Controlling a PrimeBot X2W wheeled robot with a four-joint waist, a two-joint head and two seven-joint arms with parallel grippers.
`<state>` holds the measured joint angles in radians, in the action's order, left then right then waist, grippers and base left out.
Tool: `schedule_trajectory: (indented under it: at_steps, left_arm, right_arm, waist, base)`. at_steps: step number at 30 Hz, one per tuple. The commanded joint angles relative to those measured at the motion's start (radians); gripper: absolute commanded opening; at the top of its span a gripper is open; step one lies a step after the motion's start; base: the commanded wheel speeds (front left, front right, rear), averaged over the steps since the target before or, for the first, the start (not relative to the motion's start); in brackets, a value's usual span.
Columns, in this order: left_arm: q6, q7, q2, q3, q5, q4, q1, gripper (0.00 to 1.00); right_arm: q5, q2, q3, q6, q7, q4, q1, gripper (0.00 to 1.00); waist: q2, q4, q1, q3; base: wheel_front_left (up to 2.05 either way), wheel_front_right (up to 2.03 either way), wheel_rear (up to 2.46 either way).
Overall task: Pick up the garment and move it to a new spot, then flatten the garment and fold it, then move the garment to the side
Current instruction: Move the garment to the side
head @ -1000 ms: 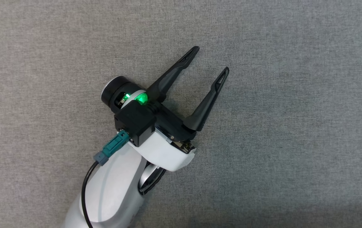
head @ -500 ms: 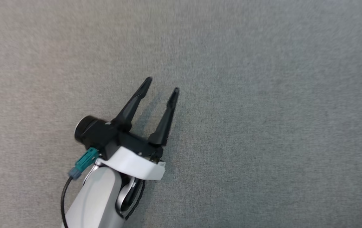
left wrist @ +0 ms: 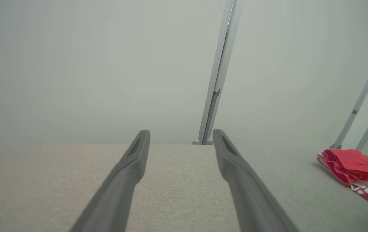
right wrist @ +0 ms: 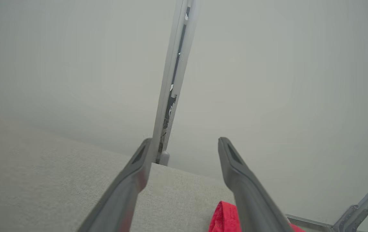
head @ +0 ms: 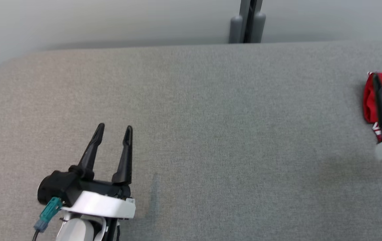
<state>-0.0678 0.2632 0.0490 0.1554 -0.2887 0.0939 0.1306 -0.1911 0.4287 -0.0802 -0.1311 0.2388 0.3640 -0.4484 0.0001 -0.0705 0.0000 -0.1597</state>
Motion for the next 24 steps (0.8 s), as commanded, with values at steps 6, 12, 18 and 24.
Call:
schedule_trajectory:
  at_steps: [6, 12, 18, 24]
  left_arm:
    - [-0.013, 0.0, 0.004, -0.033, 0.004, -0.015, -0.076, 1.0]
    - [-0.011, 0.0, 0.004, -0.059, -0.004, -0.021, -0.119, 1.0]
    - [-0.002, 0.0, 0.004, -0.064, -0.008, -0.009, -0.147, 1.0]
    - [0.001, 0.0, 0.004, -0.066, -0.005, -0.012, -0.16, 1.0]
  right_arm:
    - [0.036, -0.113, 0.024, 0.001, 0.026, -0.08, 0.151, 1.0]
    - [0.109, -0.227, 0.068, 0.001, 0.027, -0.179, 0.271, 1.0]
    - [0.157, -0.311, 0.082, 0.001, 0.027, -0.238, 0.358, 1.0]
    - [0.188, -0.333, 0.046, 0.001, 0.026, -0.235, 0.375, 1.0]
  waist:
    - [-0.0001, -0.023, 0.0, 0.078]
    - [-0.0001, -0.038, 0.0, 0.105]
    - [-0.0001, -0.052, 0.0, 0.126]
    - [-0.0001, -0.064, 0.0, 0.127]
  base:
    - [0.0, 0.0, 0.0]
    - [0.0, 0.0, 0.0]
    - [0.0, 0.0, 0.0]
    - [0.0, 0.0, 0.0]
